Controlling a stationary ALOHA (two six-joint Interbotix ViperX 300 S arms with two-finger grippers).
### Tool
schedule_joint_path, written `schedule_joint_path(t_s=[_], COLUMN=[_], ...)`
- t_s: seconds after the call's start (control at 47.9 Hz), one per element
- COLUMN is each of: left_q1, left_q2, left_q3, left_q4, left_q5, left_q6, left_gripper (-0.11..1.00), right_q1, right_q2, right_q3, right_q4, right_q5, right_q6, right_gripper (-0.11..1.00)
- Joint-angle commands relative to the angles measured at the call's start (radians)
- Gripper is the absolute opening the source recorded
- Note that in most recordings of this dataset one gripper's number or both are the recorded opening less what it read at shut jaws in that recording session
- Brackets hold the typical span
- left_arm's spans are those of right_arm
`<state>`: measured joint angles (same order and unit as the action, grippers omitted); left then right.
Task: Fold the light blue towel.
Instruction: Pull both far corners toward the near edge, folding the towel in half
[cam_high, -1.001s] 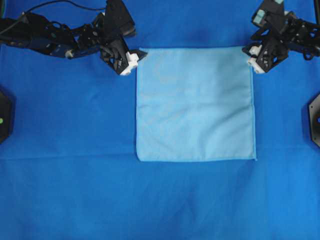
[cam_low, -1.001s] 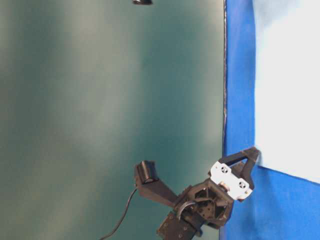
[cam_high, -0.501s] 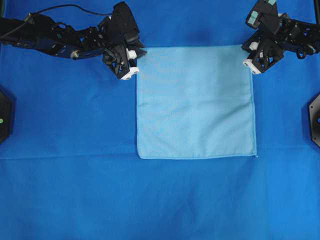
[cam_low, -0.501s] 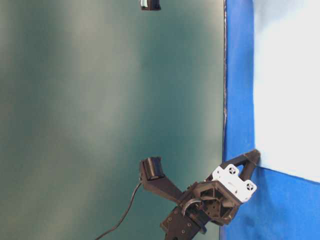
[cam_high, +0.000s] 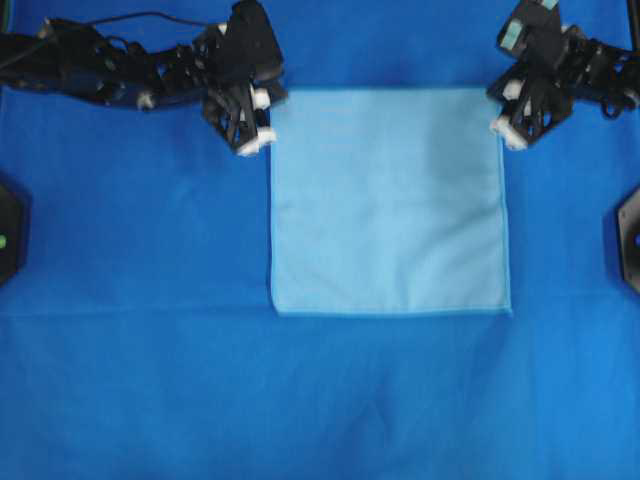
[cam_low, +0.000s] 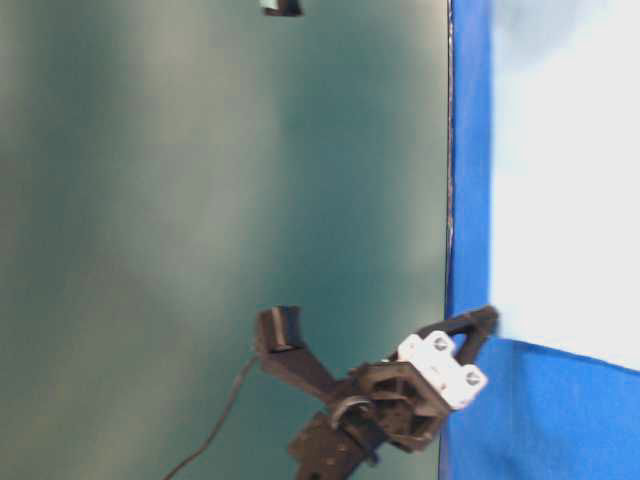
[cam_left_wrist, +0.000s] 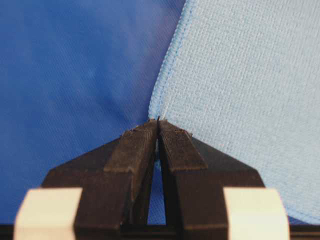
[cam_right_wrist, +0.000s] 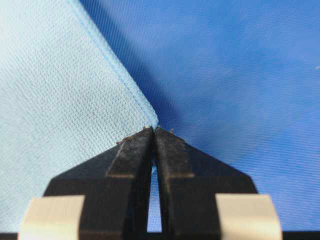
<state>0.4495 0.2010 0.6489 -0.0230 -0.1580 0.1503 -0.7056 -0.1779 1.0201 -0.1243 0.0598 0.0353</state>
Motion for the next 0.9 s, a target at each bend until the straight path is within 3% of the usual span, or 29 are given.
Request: schedule_joint_path(t_s=[0.0, 0.271, 0.438, 0.605, 0.876], left_q1=[0.002, -0.006, -0.044, -0.118, -0.305], left_q2=[-0.051, -0.067, -0.092, -0.132, -0.147], left_q3=[-0.014, -0.014, -0.003, 0.018, 0.044], left_q4=[0.0, 0.0, 0.0, 0.0, 0.0], left_q5=[0.003, 0.012, 0.044, 0.103, 0.175], left_q6=[0.005, 0.006, -0.003, -0.011, -0.038], left_gripper=[0.01, 0.01, 0.01, 0.01, 0.01], right_q1=[-0.003, 0.002, 0.06, 0.172, 0.431], right_q2=[-0.054, -0.097, -0.123, -0.186, -0.267], right_q3=[-0.006, -0.003, 0.005, 0.037, 0.101], right_q4=[0.002, 0.006, 0.034, 0.112, 0.318], right_q5=[0.017, 0.06, 0.094, 0.166, 0.201], right_q6=[0.0, 0.003, 0.005, 0.005, 0.006], right_gripper=[0.02, 0.02, 0.02, 0.02, 0.02])
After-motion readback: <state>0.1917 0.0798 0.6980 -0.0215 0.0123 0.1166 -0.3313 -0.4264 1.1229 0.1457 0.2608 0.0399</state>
